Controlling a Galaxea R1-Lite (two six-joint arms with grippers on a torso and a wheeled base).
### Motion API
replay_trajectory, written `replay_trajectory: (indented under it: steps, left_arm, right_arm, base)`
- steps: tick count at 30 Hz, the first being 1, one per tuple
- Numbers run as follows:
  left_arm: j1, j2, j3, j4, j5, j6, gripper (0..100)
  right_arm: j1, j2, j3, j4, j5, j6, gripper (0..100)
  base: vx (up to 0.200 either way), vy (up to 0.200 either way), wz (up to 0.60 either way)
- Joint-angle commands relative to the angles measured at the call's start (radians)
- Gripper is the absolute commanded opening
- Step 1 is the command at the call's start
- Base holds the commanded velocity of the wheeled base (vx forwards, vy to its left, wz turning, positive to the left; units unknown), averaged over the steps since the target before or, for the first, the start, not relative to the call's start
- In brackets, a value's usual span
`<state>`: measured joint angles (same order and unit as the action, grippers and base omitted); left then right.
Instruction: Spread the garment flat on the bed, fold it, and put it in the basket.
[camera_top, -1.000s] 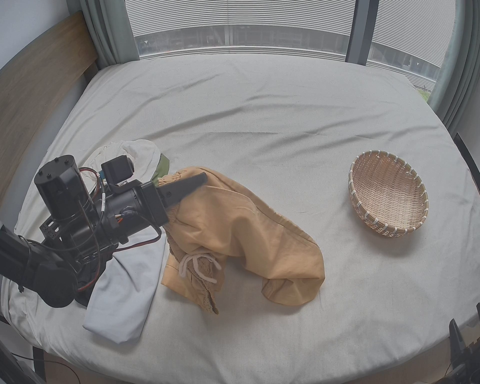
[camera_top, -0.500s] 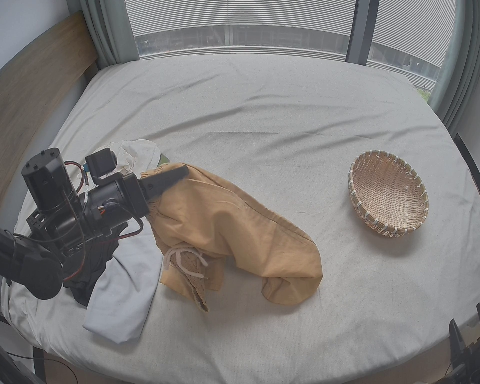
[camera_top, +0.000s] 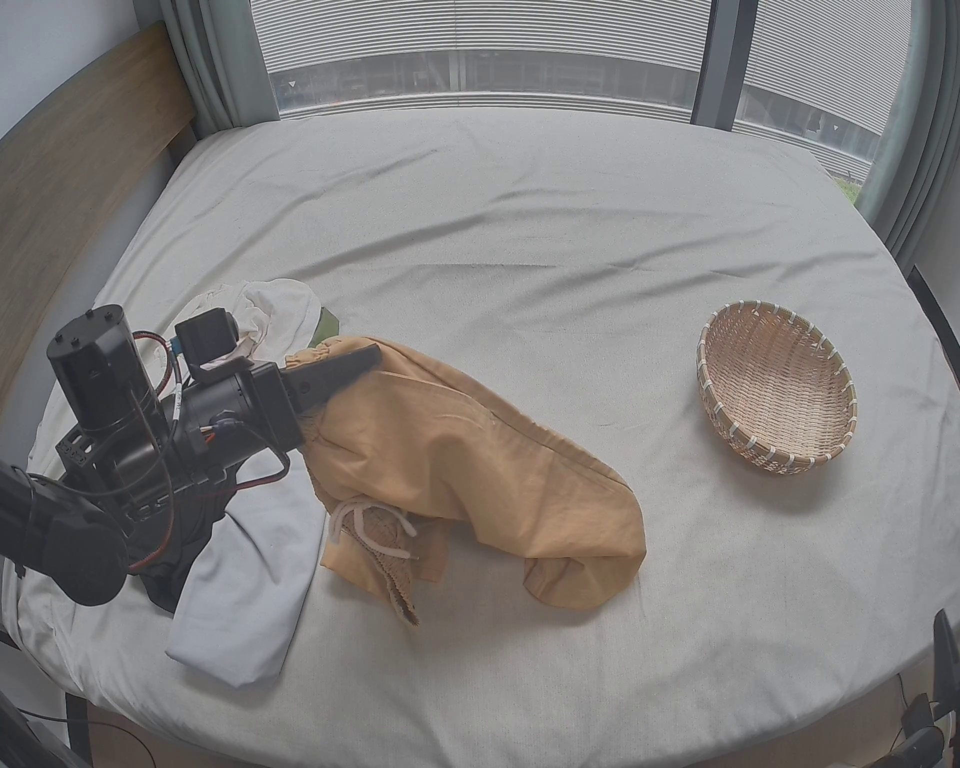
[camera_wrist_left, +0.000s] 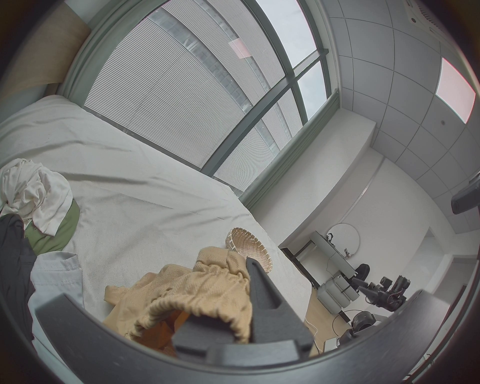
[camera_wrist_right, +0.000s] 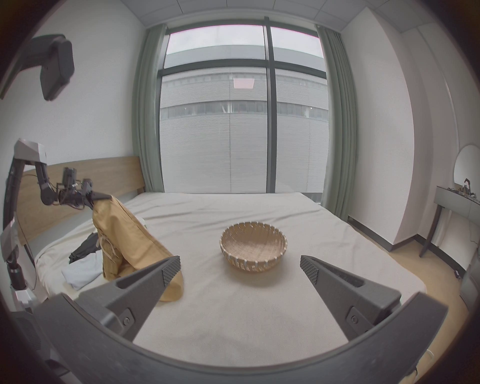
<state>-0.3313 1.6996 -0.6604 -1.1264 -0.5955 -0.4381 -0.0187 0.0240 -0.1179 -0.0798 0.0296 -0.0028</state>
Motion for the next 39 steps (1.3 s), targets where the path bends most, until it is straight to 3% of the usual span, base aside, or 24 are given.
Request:
replay_trajectory:
  steps: [1,5,6,10,18,20,24,32,39]
  left_arm:
    - [-0.011,0.012,-0.002,-0.009,0.006,-0.004,0]
    - [-0.022,0.015,-0.004,-0.029,0.006,-0.008,0]
    - [-0.034,0.015,-0.004,-0.038,0.008,-0.01,0]
    - [-0.041,0.015,-0.011,-0.039,0.008,-0.011,0]
    - [-0.061,0.018,-0.028,-0.039,0.008,-0.025,0]
    - [-0.066,0.018,-0.033,-0.041,0.01,-0.024,0]
    - [-0.064,0.017,-0.033,-0.044,0.01,-0.024,0]
    - [-0.037,0.018,-0.071,-0.046,0.01,-0.025,0]
    - [0.014,0.026,-0.094,-0.044,0.003,-0.028,0]
  right_arm:
    - [0.028,0.198,-0.085,0.005,0.055,0.023,100]
    - [0.114,0.395,-0.098,-0.031,0.066,0.113,100]
    - [0.177,0.514,-0.112,-0.09,0.082,0.25,100]
    - [0.24,0.723,-0.149,-0.204,0.107,0.4,100]
    - [0.312,1.028,-0.149,-0.425,0.15,0.458,100]
    - [0.345,1.148,-0.151,-0.531,0.15,0.523,100]
    - [0.356,1.283,-0.143,-0.635,0.151,0.572,100]
    - [0.391,1.559,-0.137,-0.864,0.148,0.593,100]
    - [0.419,1.689,-0.137,-0.933,0.148,0.581,100]
  base:
    - [0.0,0.0,0.0]
    - [0.0,0.0,0.0]
    - [0.0,0.0,0.0]
    - [0.0,0.0,0.0]
    - [0.0,0.0,0.0]
    - [0.0,0.0,0.0]
    - [0.0,0.0,0.0]
    - [0.0,0.0,0.0]
    - [0.0,0.0,0.0]
